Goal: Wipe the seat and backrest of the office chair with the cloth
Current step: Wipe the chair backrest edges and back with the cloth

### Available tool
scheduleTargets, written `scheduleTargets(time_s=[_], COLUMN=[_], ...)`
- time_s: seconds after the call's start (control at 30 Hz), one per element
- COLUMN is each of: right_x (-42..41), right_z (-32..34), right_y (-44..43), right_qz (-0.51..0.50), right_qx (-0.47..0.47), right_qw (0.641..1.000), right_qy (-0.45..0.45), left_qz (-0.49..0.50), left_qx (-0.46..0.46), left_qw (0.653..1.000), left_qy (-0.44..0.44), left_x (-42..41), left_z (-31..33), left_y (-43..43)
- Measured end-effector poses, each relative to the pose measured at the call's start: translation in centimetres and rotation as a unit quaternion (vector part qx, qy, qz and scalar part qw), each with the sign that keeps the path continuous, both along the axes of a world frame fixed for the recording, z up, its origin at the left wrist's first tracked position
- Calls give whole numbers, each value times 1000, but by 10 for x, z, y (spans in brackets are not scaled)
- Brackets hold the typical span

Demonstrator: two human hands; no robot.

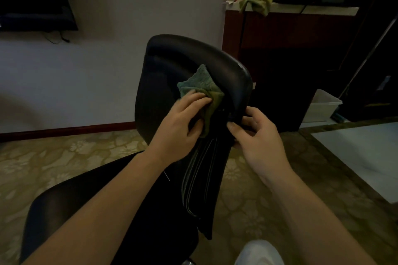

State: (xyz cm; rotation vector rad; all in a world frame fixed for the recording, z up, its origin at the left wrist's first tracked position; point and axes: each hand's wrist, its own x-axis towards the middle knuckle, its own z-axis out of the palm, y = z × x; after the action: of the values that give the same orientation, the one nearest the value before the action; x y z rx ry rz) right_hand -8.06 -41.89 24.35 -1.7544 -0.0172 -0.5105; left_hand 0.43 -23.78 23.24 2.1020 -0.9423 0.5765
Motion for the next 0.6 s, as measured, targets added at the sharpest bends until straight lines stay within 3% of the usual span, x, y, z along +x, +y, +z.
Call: scheduleTargets(time_s=[0.1,0.2,0.4,0.6], right_x=[2,1,1,1], right_z=[-4,-3,-3,-6], right_y=[1,0,0,2], right_qz=[4,7,3,-5], right_qx=[3,-2,8,11], right_qw=[1000,1000,1000,1000], right_qy=[-5,-11,-18,-24], left_qz=[1,-18,-12,-38], left_qx=[15,47,-21,-5], left_qw=[999,998,999,999], left_qy=[-41,-30,-38,-2], left_x=[18,27,14,7], left_z=[9,22,2,-12], left_y=[4,3,-2,2])
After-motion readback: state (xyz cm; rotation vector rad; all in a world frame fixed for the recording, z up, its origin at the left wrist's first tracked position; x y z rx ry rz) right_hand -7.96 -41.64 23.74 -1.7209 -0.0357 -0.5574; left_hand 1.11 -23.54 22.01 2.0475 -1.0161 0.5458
